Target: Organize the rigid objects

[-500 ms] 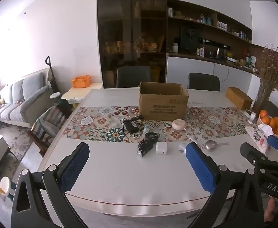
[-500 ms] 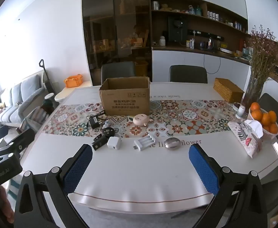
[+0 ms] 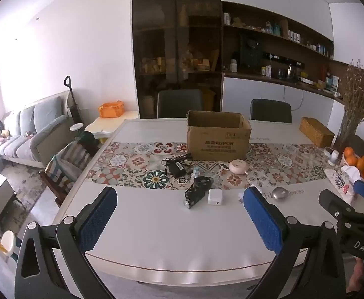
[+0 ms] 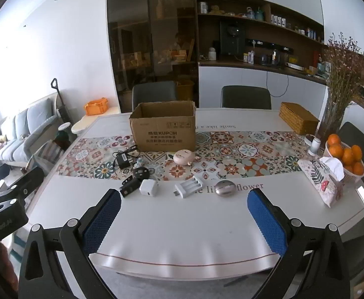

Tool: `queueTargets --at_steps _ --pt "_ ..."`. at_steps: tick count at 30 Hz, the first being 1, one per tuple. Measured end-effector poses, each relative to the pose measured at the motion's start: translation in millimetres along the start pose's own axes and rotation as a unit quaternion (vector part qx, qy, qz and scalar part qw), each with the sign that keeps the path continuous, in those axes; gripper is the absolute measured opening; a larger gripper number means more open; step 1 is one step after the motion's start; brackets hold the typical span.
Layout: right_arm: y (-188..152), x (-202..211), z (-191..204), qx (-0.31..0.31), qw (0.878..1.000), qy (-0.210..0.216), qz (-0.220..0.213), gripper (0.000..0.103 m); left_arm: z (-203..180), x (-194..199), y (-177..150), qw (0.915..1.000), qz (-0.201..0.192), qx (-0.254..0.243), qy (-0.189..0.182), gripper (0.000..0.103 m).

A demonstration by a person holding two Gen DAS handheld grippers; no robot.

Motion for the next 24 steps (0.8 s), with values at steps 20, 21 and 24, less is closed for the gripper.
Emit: queueTargets --at_steps 20,21,24 --pt "-0.3 1.2 -1.5 0.000 1.000 0.001 -0.002 0.102 -3.5 5.7 0.2 0.9999 -0.010 -0.007 0.004 0.103" --pt "-0.3 1.3 -1.6 0.000 1.000 0.000 -0.002 0.102 -3.5 5.6 0.2 0.9999 -0.009 -0.008 0.004 0.103" --pt "-0.1 0.9 -1.4 0.000 1.000 0.000 -0.002 0.102 -4.9 6.0 -0.3 0.9999 -0.008 -0.007 0.004 0.103"
Point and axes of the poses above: each gripper's, at about its wrist camera, not at the fingertips, and x roughly against the way its jaws point, z to its left, y to its top, the point moved 2 cm from there along -x, roughly the way its jaws point, and after that the axes turned 9 degrees about x, right-handed, at the moved point
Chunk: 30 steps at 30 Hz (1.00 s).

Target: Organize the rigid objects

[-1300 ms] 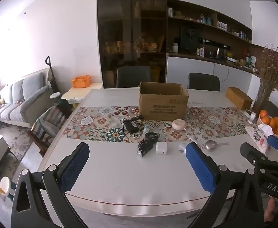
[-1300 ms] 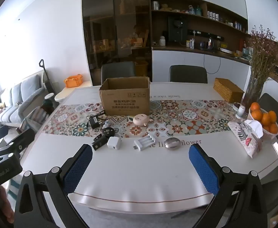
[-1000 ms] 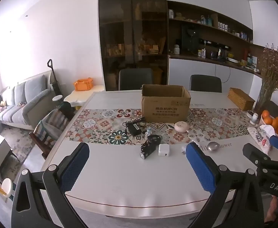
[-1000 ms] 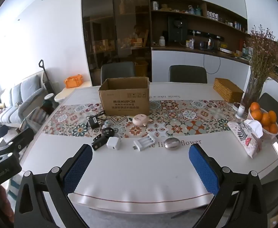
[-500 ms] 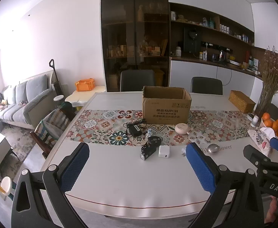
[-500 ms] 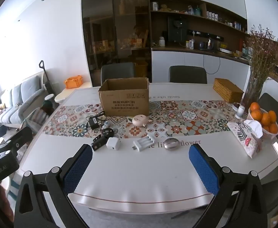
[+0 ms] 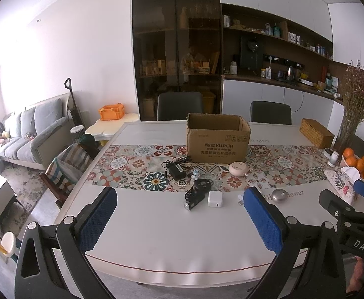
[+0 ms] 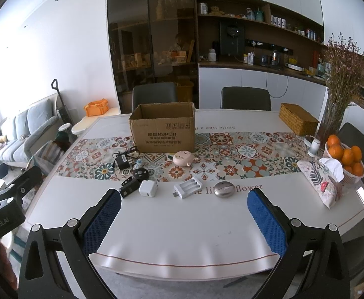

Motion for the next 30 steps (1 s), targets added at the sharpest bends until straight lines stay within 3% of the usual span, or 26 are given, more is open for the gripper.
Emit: queueTargets --at_steps 30 --pt "-1.0 2.6 2.1 0.000 1.000 0.000 -0.001 0.102 -4.7 1.6 -0.1 1.0000 -0.002 0.001 -0.001 0.103"
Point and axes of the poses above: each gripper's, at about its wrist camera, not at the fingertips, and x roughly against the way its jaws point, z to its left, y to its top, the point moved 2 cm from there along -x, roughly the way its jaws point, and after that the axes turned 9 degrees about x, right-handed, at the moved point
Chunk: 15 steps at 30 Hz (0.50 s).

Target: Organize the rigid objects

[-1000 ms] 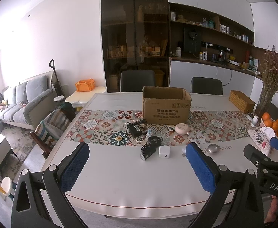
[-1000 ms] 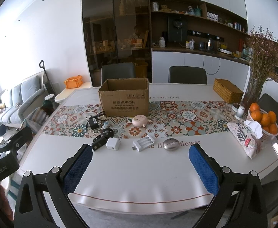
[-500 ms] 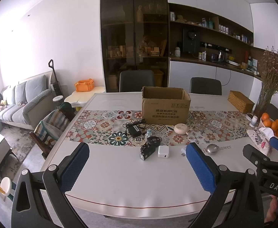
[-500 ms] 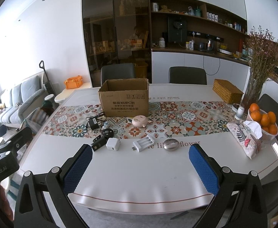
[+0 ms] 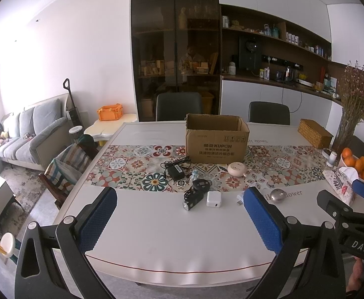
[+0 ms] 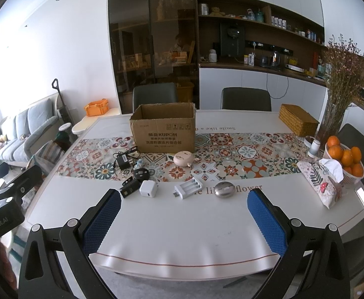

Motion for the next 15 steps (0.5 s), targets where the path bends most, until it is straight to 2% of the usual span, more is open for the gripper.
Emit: queueTargets --at_steps 15 --pt "-0.6 -2.0 0.9 0.001 1.000 0.000 0.000 0.102 -2.1 0.9 -0.3 1.0000 -0.001 -0.002 -0.002 0.103"
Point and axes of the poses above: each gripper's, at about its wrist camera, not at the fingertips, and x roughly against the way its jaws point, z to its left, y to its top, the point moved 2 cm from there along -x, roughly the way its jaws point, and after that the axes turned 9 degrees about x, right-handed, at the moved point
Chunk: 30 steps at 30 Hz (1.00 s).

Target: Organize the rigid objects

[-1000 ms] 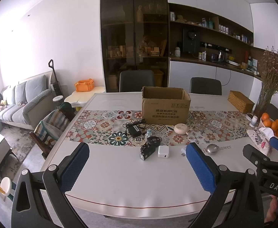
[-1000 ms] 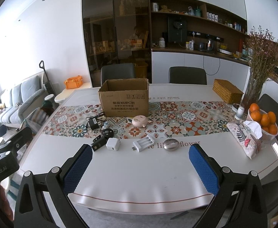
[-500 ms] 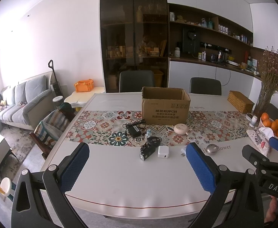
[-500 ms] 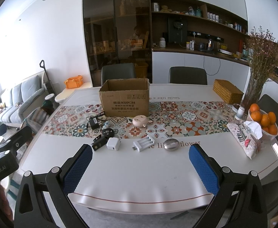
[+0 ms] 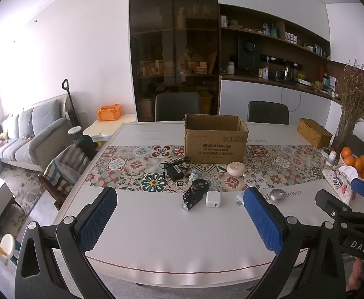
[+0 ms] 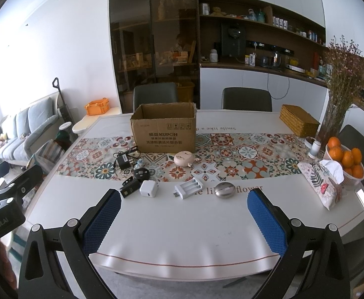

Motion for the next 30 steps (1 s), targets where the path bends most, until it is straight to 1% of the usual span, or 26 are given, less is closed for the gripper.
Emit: queueTargets --at_steps 10,13,15,19,22,26,28,30 --pt "7 -1 2 -0.003 1.000 -0.003 0.005 0.102 1 -9 -2 0.9999 0.006 -0.008 -0.006 0.103" --pt "0 -10 6 -0.003 1.000 -0.003 0.007 0.102 3 -18 -3 0.9997 0.011 -0.020 -0.005 0.103" --pt "-3 -15 7 -0.003 1.000 -0.006 0.012 0.102 6 -26 -5 0.9995 0.019 -0.027 -0.002 0.103" --pt "-7 -25 12 -0.006 1.000 -0.013 0.026 0.102 11 -43 -10 0.9985 0.047 -0.021 -0.018 0.103" --pt "-11 -36 14 -0.010 0.999 -0.018 0.041 0.102 12 -56 -14 0.9976 0.060 -0.026 -0.024 0.103" --pt "-16 -52 16 -0.011 0.998 -0.023 0.058 0.102 5 -78 -19 0.9958 0.082 -0.032 -0.027 0.103" --pt "-18 -64 12 -0.010 0.997 -0.019 0.072 0.102 -1 -86 -19 0.9955 0.084 -0.033 -0.028 0.103" --pt "-16 -70 9 -0.009 0.997 -0.020 0.077 0.102 -9 -97 -19 0.9953 0.087 -0.033 -0.026 0.103"
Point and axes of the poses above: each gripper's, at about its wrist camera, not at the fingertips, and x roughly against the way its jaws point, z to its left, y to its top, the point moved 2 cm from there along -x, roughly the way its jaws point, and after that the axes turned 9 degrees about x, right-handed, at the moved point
